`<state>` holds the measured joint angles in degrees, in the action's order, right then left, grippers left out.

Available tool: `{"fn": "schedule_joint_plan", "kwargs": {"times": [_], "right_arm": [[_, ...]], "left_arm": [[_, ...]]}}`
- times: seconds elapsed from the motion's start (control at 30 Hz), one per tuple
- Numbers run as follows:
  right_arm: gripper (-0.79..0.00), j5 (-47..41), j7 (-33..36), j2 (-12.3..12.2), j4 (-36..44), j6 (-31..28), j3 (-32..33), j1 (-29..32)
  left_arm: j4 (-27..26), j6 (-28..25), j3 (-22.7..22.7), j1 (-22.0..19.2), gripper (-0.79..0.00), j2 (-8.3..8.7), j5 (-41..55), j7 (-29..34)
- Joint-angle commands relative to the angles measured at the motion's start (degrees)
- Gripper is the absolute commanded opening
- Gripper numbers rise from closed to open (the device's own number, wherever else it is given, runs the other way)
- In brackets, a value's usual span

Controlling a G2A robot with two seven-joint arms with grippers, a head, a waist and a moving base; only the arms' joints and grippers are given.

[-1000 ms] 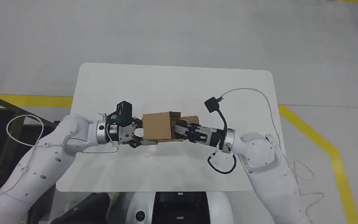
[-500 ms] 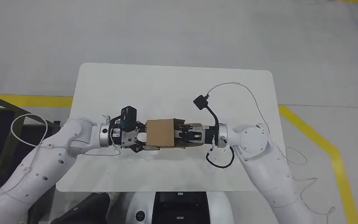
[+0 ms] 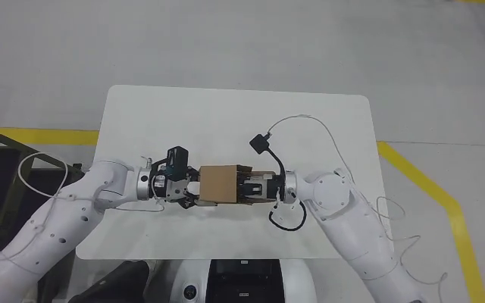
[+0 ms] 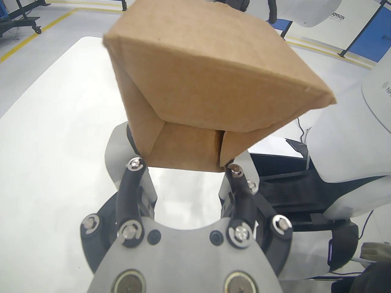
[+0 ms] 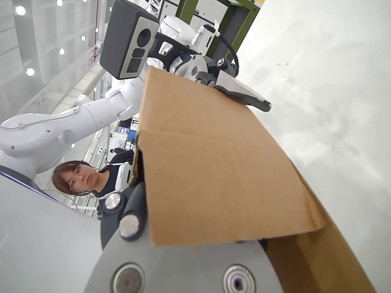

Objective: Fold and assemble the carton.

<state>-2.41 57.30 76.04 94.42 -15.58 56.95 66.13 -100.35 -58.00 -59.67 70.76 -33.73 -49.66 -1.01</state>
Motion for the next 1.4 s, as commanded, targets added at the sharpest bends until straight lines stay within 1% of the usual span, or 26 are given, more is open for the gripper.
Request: {"fn": "schedule_joint_plan", "kwargs": {"times": [0.0, 0.17, 0.23, 0.27, 0.3, 0.33, 0.37, 0.4, 0.7, 1.0, 1.2, 1.37], "right_arm": [[-0.785, -0.21, -0.39, 0.02, -0.50, -0.22, -0.47, -0.11], [-0.785, -0.88, -1.43, 0.09, -2.02, -0.97, -1.63, -0.46], [-0.785, -1.71, -1.73, 0.13, -2.60, -1.39, -1.98, -0.55], [-0.785, -2.20, -1.79, 0.14, -2.89, -1.70, -2.12, -0.60], [-0.785, -2.70, -1.84, 0.15, -3.21, -1.98, -2.24, -0.64], [-0.785, -3.30, -1.92, 0.16, -3.51, -2.32, -2.35, -0.66], [-0.785, -3.71, -1.96, 0.16, -3.85, -2.67, -2.43, -0.70], [-0.785, -4.27, -2.06, 0.17, -4.17, -3.04, -2.51, -0.69], [-0.785, -11.22, -1.84, 0.21, -6.79, -8.43, -2.72, -0.43], [-0.785, -18.56, 0.21, 0.19, -8.58, -12.56, -2.75, -0.49], [-0.785, -20.24, 0.96, 0.15, -8.95, -14.63, -3.02, -0.56], [-0.785, -21.07, 1.69, -0.03, -7.63, -15.89, -3.06, -0.09]], "left_arm": [[0.09, 0.00, 0.33, -0.19, -0.514, 0.07, -0.02, -0.03], [0.06, 0.00, 0.98, -0.73, -0.514, 0.24, -0.10, -0.14], [0.06, 0.00, 1.18, -0.90, -0.496, 0.30, -0.17, -0.20], [0.05, 0.00, 1.27, -0.97, -0.471, 0.34, -0.17, -0.22], [0.04, 0.00, 1.34, -1.04, -0.416, 0.37, -0.11, -0.28], [0.02, 0.00, 1.40, -1.08, -0.246, 0.41, -0.01, -0.37], [-0.04, 0.00, 1.44, -1.12, -0.025, 0.45, 0.06, -0.44], [-0.11, 0.00, 1.48, -1.14, 0.000, 0.50, 0.16, -0.59], [-0.45, 0.00, 0.47, -1.09, 0.000, 1.14, 2.58, -2.90], [0.48, 0.00, -1.04, 0.34, 0.000, 2.74, 8.88, -6.36], [2.20, 0.00, -2.19, 0.67, 0.000, 3.99, 14.04, -8.41], [3.08, 0.00, -2.79, 0.76, 0.000, 4.53, 15.66, -8.51]]}}
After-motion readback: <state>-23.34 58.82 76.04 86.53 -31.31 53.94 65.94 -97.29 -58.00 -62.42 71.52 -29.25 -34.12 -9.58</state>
